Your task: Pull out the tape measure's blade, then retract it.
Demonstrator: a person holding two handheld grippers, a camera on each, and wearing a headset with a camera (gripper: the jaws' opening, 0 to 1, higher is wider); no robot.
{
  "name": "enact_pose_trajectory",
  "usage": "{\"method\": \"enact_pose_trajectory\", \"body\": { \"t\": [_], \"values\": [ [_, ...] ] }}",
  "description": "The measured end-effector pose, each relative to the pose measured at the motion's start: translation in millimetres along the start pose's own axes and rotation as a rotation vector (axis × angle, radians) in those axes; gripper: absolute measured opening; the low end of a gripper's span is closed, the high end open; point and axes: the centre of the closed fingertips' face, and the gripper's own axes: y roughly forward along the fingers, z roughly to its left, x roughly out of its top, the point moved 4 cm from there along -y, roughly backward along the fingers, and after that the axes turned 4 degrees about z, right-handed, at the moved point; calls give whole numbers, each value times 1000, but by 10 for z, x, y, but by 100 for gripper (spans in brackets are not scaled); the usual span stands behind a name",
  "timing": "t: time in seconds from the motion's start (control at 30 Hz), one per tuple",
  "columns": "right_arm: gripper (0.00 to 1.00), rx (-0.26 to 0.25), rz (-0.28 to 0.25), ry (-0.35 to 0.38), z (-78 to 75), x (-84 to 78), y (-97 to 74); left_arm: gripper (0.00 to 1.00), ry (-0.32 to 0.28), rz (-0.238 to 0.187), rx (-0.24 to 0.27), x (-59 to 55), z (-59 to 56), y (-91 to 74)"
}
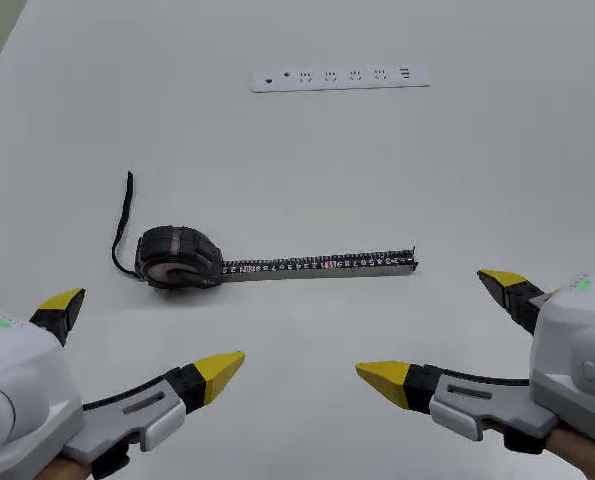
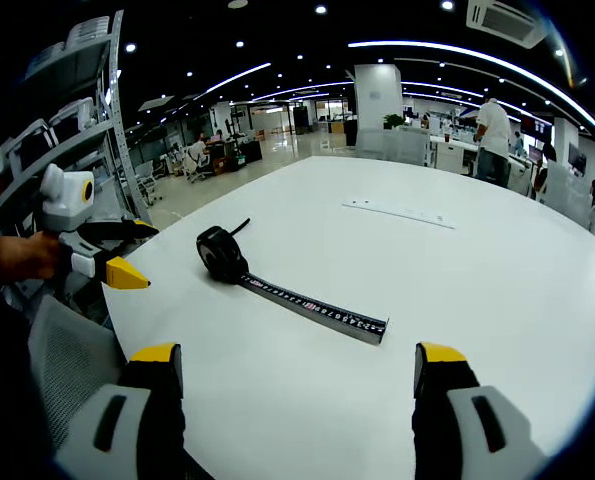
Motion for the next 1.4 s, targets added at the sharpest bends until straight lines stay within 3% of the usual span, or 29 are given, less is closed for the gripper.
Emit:
{"method": "enact_pose_trajectory", "body": {
  "t": [0.47, 1.0, 1.07, 1.27, 1.4],
  "values": [
    [98, -3, -1, -4, -15, -15, -29, 100, 19, -8, 18, 19, -43, 11],
    [97, 3, 7, -16, -30, -18, -3, 100, 8, -9, 52, 23, -4, 34],
    [97, 0, -27, -54, -49, 13, -7, 100, 10, -12, 66, 26, 12, 32],
    [95, 9, -6, -58, -107, -8, 5, 100, -2, -5, 92, 10, 46, 45],
    [94, 26, 0, -77, -169, 0, 42, 100, -4, -4, 135, 19, 88, 84]
  ]
}}
